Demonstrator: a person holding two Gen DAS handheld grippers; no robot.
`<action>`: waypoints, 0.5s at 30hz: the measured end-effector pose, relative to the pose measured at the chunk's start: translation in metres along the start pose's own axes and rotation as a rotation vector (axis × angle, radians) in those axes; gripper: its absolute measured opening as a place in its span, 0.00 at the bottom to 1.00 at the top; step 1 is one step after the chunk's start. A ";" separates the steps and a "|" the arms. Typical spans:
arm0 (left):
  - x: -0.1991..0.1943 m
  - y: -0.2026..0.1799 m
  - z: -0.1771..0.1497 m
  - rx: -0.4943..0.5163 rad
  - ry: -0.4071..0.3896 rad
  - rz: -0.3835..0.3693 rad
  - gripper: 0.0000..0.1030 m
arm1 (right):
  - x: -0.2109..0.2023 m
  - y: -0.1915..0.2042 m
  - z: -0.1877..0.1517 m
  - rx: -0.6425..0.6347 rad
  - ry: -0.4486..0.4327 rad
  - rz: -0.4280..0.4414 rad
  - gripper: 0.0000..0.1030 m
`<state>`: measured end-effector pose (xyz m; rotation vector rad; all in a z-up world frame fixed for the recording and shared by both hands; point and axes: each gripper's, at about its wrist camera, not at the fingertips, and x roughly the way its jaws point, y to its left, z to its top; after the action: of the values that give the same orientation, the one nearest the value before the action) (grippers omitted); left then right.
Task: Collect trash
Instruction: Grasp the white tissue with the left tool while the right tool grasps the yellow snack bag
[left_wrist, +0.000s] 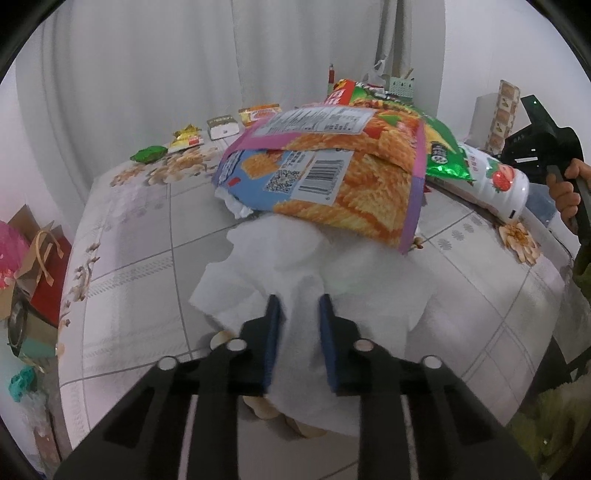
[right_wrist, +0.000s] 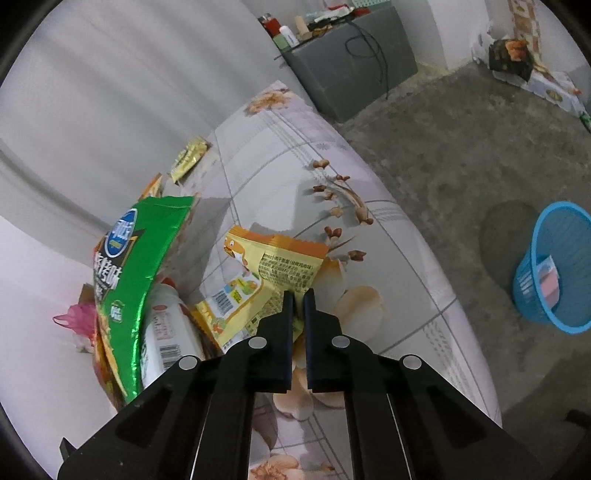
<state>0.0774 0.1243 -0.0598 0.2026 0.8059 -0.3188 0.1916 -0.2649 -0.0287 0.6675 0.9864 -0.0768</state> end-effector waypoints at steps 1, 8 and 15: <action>-0.001 0.000 0.000 0.000 0.006 -0.002 0.05 | -0.004 0.000 -0.001 -0.001 -0.011 0.002 0.03; -0.013 0.004 -0.005 -0.042 0.014 0.019 0.03 | -0.026 -0.003 -0.003 -0.001 -0.064 0.016 0.02; -0.047 0.003 -0.005 -0.054 -0.039 0.053 0.03 | -0.045 -0.008 -0.006 0.008 -0.109 0.038 0.02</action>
<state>0.0451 0.1383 -0.0288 0.1667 0.7687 -0.2497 0.1585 -0.2786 0.0003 0.6818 0.8688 -0.0828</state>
